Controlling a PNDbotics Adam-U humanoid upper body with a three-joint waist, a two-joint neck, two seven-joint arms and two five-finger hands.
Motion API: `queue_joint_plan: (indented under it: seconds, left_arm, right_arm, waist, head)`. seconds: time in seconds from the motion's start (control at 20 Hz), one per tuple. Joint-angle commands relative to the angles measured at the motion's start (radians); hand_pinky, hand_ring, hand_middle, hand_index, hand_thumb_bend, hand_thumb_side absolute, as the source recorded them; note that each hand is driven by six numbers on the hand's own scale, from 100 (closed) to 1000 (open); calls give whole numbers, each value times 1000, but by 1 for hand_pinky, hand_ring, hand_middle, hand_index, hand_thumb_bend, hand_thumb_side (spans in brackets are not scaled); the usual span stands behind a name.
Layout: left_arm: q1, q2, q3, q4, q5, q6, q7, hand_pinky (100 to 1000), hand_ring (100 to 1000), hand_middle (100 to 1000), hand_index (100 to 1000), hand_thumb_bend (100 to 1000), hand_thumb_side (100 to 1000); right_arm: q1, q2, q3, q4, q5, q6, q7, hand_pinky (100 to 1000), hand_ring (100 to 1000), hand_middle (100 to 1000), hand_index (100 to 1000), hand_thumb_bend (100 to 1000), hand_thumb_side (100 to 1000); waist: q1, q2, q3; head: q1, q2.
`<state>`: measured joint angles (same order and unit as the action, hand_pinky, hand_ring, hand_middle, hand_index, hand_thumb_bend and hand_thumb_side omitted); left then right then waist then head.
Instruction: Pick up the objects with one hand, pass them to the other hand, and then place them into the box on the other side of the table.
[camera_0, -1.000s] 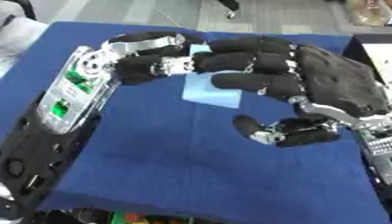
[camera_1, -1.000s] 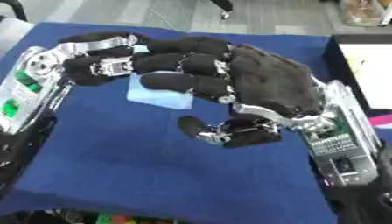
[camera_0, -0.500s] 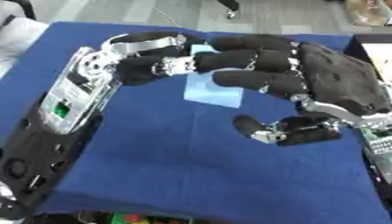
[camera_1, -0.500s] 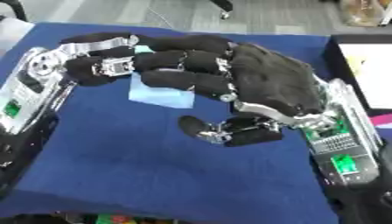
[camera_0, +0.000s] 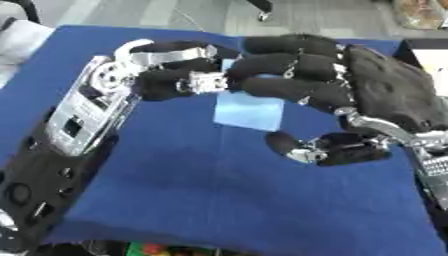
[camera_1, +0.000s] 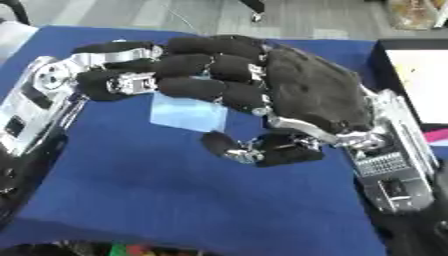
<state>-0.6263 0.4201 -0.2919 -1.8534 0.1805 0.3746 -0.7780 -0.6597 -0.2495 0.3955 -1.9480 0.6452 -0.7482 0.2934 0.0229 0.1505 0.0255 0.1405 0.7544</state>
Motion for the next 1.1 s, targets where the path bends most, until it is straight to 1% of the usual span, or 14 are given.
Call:
queue_joint_plan:
  seconds: [0.05,0.35,0.65,0.8,0.9,1.05,1.1]
  left_arm:
    - [-18,1,-2,-26,3,14,-19,759,431,285,599,100,676]
    - [-20,-3,-5,-38,10,19,-23,764,431,285,600,100,672]
    - [-24,-6,-10,-49,9,18,-24,766,447,286,602,100,667]
    - [-28,-9,-11,-52,11,19,-23,767,448,285,602,100,666]
    - [-31,-13,-11,-53,13,20,-22,768,449,285,602,100,666]
    - [-35,-17,-14,-57,17,21,-24,768,451,287,604,100,664]
    - [-36,-17,-15,-58,17,21,-25,768,451,287,604,100,664]
  right_arm:
    - [-12,-13,-4,-15,15,1,-14,891,997,935,1000,168,100]
    - [-10,-13,-3,-14,37,7,-35,882,979,925,1000,181,100]
    - [-10,-15,-3,-21,62,8,-63,860,912,916,1000,232,100]
    - [-10,-16,-1,-23,77,6,-78,853,894,912,1000,248,100]
    - [-10,-16,0,-24,86,7,-91,846,867,900,1000,259,100]
    - [-10,-16,-1,-24,98,17,-119,814,822,858,1000,261,100]
    - [-10,-16,-2,-24,103,23,-129,814,822,858,1000,261,100]
  waist:
    - [2,-15,-1]
    - [3,-15,-1]
    - [2,-15,-1]
    - [2,-15,-1]
    - [2,-16,-2]
    - [2,-16,-2]
    - [2,-16,-2]
  head:
    - [-2,-1]
    - [-5,-3]
    - [-10,0]
    - [-12,1]
    - [-12,1]
    - [-12,2]
    - [-12,3]
